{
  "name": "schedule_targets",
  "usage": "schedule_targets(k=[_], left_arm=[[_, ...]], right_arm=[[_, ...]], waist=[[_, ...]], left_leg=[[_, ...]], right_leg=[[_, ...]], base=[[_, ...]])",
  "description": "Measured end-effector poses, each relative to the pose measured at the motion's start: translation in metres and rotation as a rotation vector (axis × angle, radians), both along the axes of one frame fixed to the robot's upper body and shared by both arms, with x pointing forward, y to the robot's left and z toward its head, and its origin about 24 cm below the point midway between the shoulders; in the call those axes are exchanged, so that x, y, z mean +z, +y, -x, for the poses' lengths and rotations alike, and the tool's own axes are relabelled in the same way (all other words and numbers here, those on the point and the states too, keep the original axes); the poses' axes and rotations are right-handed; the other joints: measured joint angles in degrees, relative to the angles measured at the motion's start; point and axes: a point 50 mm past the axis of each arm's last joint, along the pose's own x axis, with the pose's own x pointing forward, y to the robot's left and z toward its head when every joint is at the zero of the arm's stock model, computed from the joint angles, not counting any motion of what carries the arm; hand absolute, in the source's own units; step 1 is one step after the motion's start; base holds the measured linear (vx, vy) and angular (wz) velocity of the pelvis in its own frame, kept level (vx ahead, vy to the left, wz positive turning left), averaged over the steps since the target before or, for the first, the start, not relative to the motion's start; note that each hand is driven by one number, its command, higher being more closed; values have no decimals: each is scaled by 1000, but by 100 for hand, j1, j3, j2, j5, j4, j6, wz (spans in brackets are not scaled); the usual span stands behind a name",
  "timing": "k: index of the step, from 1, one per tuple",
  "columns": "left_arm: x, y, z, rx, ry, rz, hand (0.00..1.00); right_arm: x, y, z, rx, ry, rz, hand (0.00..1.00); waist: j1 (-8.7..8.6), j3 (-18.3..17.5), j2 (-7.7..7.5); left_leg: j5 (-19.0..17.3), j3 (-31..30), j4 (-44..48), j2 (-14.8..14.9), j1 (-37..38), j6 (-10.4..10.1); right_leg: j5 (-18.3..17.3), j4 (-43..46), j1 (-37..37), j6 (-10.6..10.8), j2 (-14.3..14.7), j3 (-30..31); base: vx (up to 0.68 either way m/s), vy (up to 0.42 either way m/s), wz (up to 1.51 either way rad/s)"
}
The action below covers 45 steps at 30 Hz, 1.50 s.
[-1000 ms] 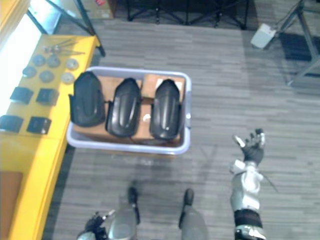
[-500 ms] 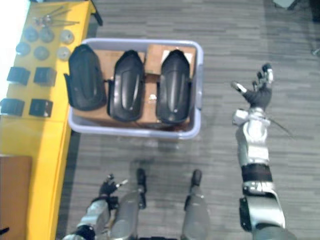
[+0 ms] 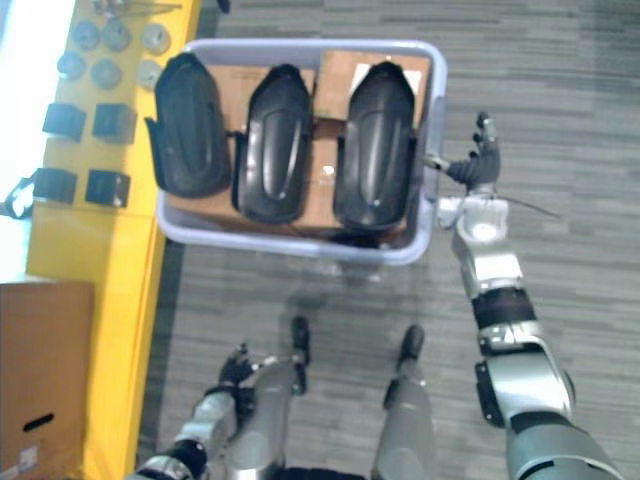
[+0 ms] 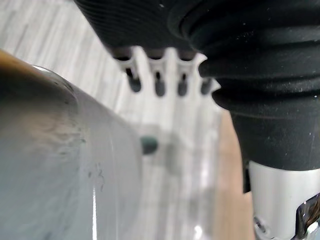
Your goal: Walk over and take plastic housings, then place them on the shelf
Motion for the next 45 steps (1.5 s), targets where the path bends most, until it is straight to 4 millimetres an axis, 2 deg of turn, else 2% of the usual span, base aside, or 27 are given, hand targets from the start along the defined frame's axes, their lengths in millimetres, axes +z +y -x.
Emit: schedule_targets(k=[3, 8, 14, 17, 20, 31, 39, 44, 45], left_arm=[[1, -5, -1, -7, -4, 13, 0], [0, -9, -1, -23, -3, 56, 0], [0, -16, 0, -71, 0, 71, 0], [-1, -24, 0, -77, 4, 95, 0], [-2, -31, 2, -84, 14, 112, 0], [-2, -34, 2, -114, 14, 111, 0], [-5, -43, 8, -127, 40, 129, 0], [-5, -49, 9, -138, 47, 140, 0], [-5, -50, 9, -138, 46, 141, 0]], right_arm=[[-3, 1, -4, -30, 49, 24, 0], [-12, 0, -6, -38, 89, 20, 0], [-6, 0, -10, -53, 91, 56, 0], [-2, 3, -11, -45, 83, 71, 0], [-6, -1, -12, -59, 103, 76, 0], [8, 7, -16, -26, 77, 114, 0], [2, 9, -19, -19, 142, 163, 0], [0, 9, -21, -31, 175, 202, 0], [0, 9, -21, -34, 181, 202, 100]], waist=[[2, 35, 77], [20, 34, 96], [35, -6, 171], [65, -27, 298], [109, -87, 389], [138, -94, 401], [195, -235, 607], [208, -258, 640], [223, -258, 640]], left_leg=[[8, 4, -11, -10, 2, 8], [129, 29, -236, -62, 97, 18], [235, 23, -407, -90, 155, 13], [290, 19, -502, -101, 204, 11], [362, -26, -607, -114, 224, 2], [376, -35, -611, -142, 227, 9], [378, -32, -613, -147, 226, 12], [383, -36, -613, -141, 226, 19], [383, -38, -613, -140, 225, 19]], right_leg=[[0, 5, 0, 0, -12, -5], [0, -2, -6, 1, -55, -15], [1, -12, -6, 1, -72, -38], [1, -13, 2, 2, -77, -46], [1, -13, -4, 1, -83, -74], [8, -12, -5, 11, -113, -75], [13, -13, -4, 19, -146, -79], [13, -12, -4, 19, -145, -88], [13, -12, -4, 19, -145, -93]], base=[[0, 0, 0], [4, 2, 1], [6, 3, 1], [4, 1, 1], [13, 3, 6], [3, 1, 0], [4, 1, 0], [0, 0, 0], [0, 0, 0]])
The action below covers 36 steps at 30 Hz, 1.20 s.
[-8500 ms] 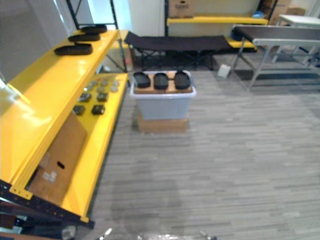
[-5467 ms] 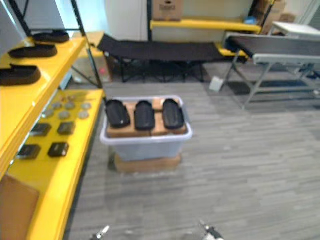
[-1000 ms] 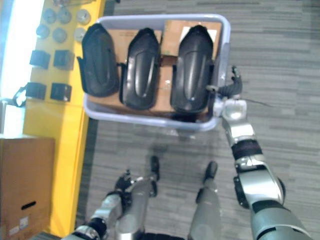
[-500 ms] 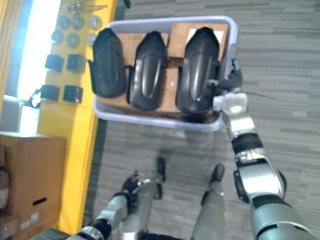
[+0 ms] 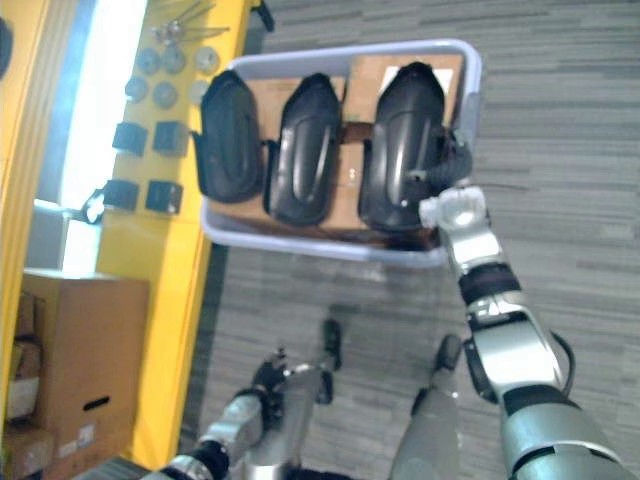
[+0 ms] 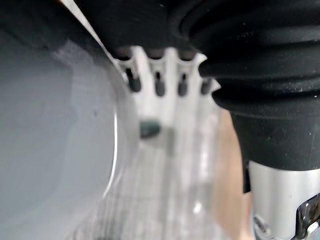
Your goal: Walk over and take plastic housings, then place them on the shelf
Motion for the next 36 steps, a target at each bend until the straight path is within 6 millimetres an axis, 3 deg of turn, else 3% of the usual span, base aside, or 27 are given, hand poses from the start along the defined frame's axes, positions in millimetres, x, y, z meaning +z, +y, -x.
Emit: schedule_targets(k=[4, 14, 21, 36], left_arm=[[1, -2, -1, 9, 1, 16, 0], [1, -2, -1, 39, 8, 44, 0], [-1, -1, 1, 130, 36, 115, 0], [0, 2, -1, 177, 31, 146, 0]], right_arm=[[-7, -7, -1, -43, 65, -2, 100], [-12, -23, 1, -142, 150, 55, 100], [-12, -35, 2, -245, 175, 150, 100], [-1, -46, 8, -390, -30, 352, 100]], waist=[[81, -9, 13], [93, -12, 17], [238, -105, 149], [379, -105, 167]], left_leg=[[1, -17, 1, -1, -12, 0], [0, -44, 2, -3, -25, -1], [0, -123, 36, -18, -130, -1], [53, -236, 55, -69, -234, 18]], right_leg=[[0, 0, 0, 0, -4, -32], [-5, 7, 2, -7, -10, -91], [-30, 37, -15, -22, -30, -218], [-87, 234, -158, -22, -107, -273]], base=[[0, 0, 1], [0, 0, 0], [-1, 3, 7], [5, 0, 3]])
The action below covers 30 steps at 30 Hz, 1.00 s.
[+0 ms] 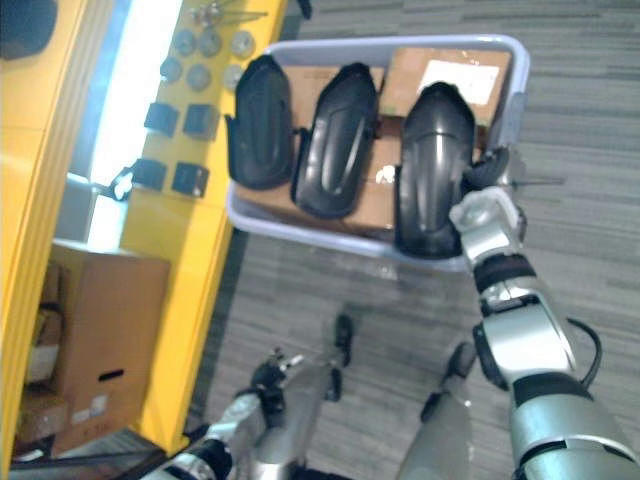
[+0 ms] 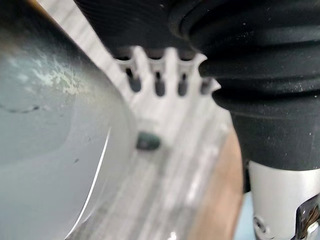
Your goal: Walk over and take plastic housings, then place them on the shelf
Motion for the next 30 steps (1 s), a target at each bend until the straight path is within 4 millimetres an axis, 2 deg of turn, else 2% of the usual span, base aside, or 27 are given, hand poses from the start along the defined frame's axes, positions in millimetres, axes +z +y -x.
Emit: schedule_targets(k=[6, 9, 16, 21, 25, 27, 30], left_arm=[[0, 6, 0, 47, -9, 8, 0], [0, 12, 2, 92, -11, 18, 0], [-6, 27, 12, 150, 11, 11, 0], [-6, 43, 18, 268, -9, -12, 0], [2, 56, 17, 388, -69, -59, 0], [12, 65, 14, 496, -131, -91, 0], [26, 77, 10, 597, -206, -158, 0]], right_arm=[[14, -3, 7, -23, -191, 20, 100], [25, 5, 11, 10, -301, 34, 100], [33, 25, 14, 70, -409, 35, 100], [34, 34, 16, 99, -455, 23, 100], [37, 39, 19, 107, -509, 16, 100], [40, 45, 22, 124, -568, 17, 100], [34, 52, 25, 137, -598, -1, 100]], waist=[[-46, 3, -4], [-179, 32, -44], [-394, 198, -283], [-465, 288, -417], [-488, 306, -445], [-484, 310, -489], [-484, 281, -576]], left_leg=[[-11, 9, 89, 27, 115, -4], [-64, 32, 85, 68, 297, -26], [-35, 180, -150, 218, 745, -99], [-3, 204, -334, 274, 1046, -140], [8, 186, -445, 282, 1304, -154], [16, 187, -519, 282, 1431, -164], [20, 169, -544, 291, 1533, -171]], right_leg=[[2, -36, 182, -1, 25, -11], [1, -99, 367, -2, 73, -7], [-25, -220, 660, -40, 210, 0], [-23, -260, 883, -46, 274, -29], [-23, -329, 1157, -46, 278, -179], [-24, -370, 1279, -46, 282, -205], [-24, -467, 1463, -46, 299, -296]], base=[[21, 0, 1], [14, 0, -8], [22, -14, -11], [63, -7, -3], [48, 5, 6], [21, 9, 6], [3, 4, 9]])
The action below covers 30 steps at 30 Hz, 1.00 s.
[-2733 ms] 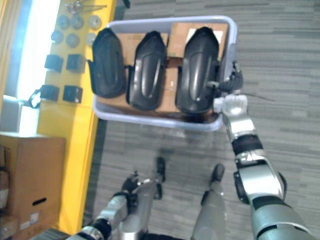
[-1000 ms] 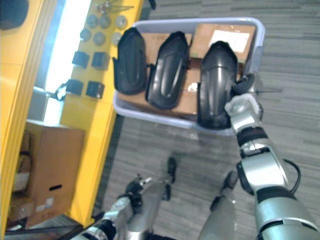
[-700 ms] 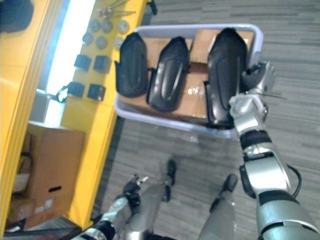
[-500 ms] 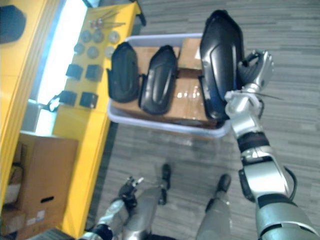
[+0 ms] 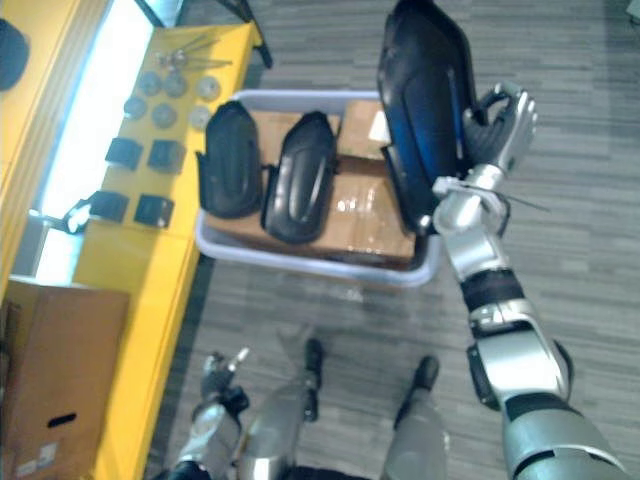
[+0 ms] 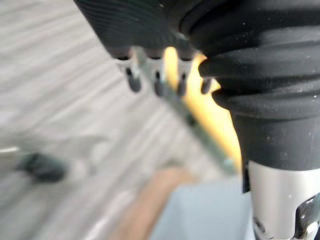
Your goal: Walk over and take plastic housings, then place them on the shelf
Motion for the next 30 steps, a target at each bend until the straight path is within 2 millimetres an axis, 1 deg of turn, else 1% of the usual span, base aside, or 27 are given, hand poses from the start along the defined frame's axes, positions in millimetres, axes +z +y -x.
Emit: schedule_targets(k=[1, 2, 4, 5, 7, 8, 10, 11, 13, 14, 15, 16, 17, 18, 19, 20, 21, 23, 24, 26, 27, 30], left_arm=[[6, 5, 0, 43, -19, -43, 0], [9, 7, -1, 61, -30, -63, 0], [26, 14, -6, 108, -106, -138, 0], [32, 15, -8, 117, -129, -146, 0], [56, 16, -17, 137, -250, -179, 0], [64, 16, -20, 143, -285, -179, 0], [93, 11, -29, 124, -425, -192, 0], [99, 9, -32, 118, -456, -188, 0], [119, -2, -40, 62, -550, -183, 0], [123, -5, -42, 43, -567, -192, 0], [127, -11, -44, -11, -588, -187, 0], [127, -16, -45, -42, -590, -184, 0], [127, -27, -49, -136, -588, -183, 0], [128, -29, -49, -154, -587, -182, 0], [127, -40, -50, -245, -584, -175, 0], [127, -45, -51, -279, -587, -172, 0], [129, -54, -53, -347, -595, -165, 0], [133, -64, -57, -415, -611, -163, 0], [135, -70, -59, -469, -615, -169, 0], [138, -78, -62, -538, -620, -173, 0], [143, -83, -64, -573, -635, -170, 0], [155, -97, -69, -664, -674, -163, 0]], right_arm=[[-5, 5, 0, 8, 2, -3, 100], [-8, 8, 1, 12, -1, -5, 100], [-22, 21, 3, 40, 1, -28, 100], [-26, 23, 4, 45, 1, -35, 100], [-43, 33, 14, 76, -1, -72, 100], [-46, 36, 17, 88, -5, -78, 100], [-60, 45, 29, 124, -9, -90, 100], [-62, 47, 31, 129, -7, -91, 100], [-74, 54, 36, 144, 22, -96, 100], [-77, 56, 38, 150, 29, -98, 100], [-80, 59, 40, 162, 33, -99, 100], [-81, 61, 40, 167, 34, -101, 100], [-83, 67, 41, 186, 36, -82, 100], [-83, 67, 42, 189, 36, -78, 100], [-85, 71, 44, 202, 35, -63, 100], [-85, 73, 45, 208, 30, -63, 100], [-84, 75, 49, 223, 15, -61, 100], [-82, 80, 51, 247, -7, -44, 100], [-81, 85, 54, 268, -17, -27, 100], [-84, 90, 57, 294, -21, -19, 100], [-84, 92, 60, 307, -31, -16, 100], [-78, 96, 64, 338, -76, -7, 100]], waist=[[13, -36, -77], [16, -51, -108], [20, -178, -328], [21, -198, -371], [22, -369, -536], [18, -426, -565], [0, -765, -648], [-11, -833, -654], [-67, -993, -674], [-81, -1065, -679], [-99, -1146, -681], [-122, -1195, -675], [-159, -1286, -680], [-161, -1287, -680], [-157, -1341, -698], [-158, -1348, -705], [-176, -1387, -719], [-238, -1429, -747], [-281, -1505, -768], [-295, -1692, -796], [-301, -1748, -804], [-330, -1752, -806]], left_leg=[[13, 6, -78, 8, 67, -20], [23, 5, -108, 15, 101, -29], [31, 15, -150, 51, 141, -43], [39, 13, -176, 63, 183, -55], [44, 13, -274, 77, 358, -65], [45, 15, -294, 76, 389, -67], [45, 21, -322, 68, 387, -68], [45, 22, -324, 65, 397, -68], [43, 41, -378, 58, 616, -70], [41, 43, -381, 58, 633, -72], [37, 72, -404, 66, 693, -78], [31, 75, -405, 73, 697, -86], [25, 113, -446, 100, 753, -93], [25, 131, -470, 107, 791, -93], [17, 188, -494, 128, 857, -104], [15, 204, -495, 136, 879, -107], [13, 216, -499, 143, 882, -109], [18, 228, -508, 147, 883, -114], [21, 253, -517, 150, 887, -117], [27, 325, -560, 154, 912, -124], [30, 358, -582, 151, 964, -129], [31, 404, -617, 147, 1085, -131]], right_leg=[[0, -66, 60, 0, 12, -15], [1, -95, 96, 0, 13, -23], [17, -192, 155, -12, 49, -33], [42, -237, 213, -12, 66, -40], [87, -448, 445, -6, 115, -77], [95, -494, 493, -3, 120, -87], [112, -586, 533, 3, 125, -126], [114, -601, 553, 2, 124, -133], [118, -692, 794, 5, 133, -152], [118, -713, 823, 5, 137, -155], [118, -733, 866, 6, 161, -139], [118, -742, 874, 6, 178, -139], [130, -757, 894, -10, 207, -119], [131, -758, 906, -12, 207, -104], [138, -761, 918, -22, 216, -27], [140, -761, 929, -24, 221, -17], [146, -767, 926, -31, 228, -12], [161, -777, 922, -37, 237, -4], [182, -801, 918, -44, 243, 11], [242, -888, 918, -48, 278, 70], [274, -936, 950, -50, 293, 119], [278, -947, 1036, -50, 302, 149]], base=[[0, 0, 0], [0, 0, 0], [0, 0, 0], [38, -18, 1], [56, -19, 4], [60, -12, 5], [64, -4, 3], [74, -3, 3], [42, -7, 3], [13, -12, -3], [7, -14, -3], [-13, -26, -9], [-25, -19, -7], [-41, -6, -19], [-33, 7, -17], [-49, 0, -17], [-44, -10, -6], [-39, -7, -4], [-21, 0, -11], [7, -5, -16], [22, -8, -12], [-10, 1, -7]])
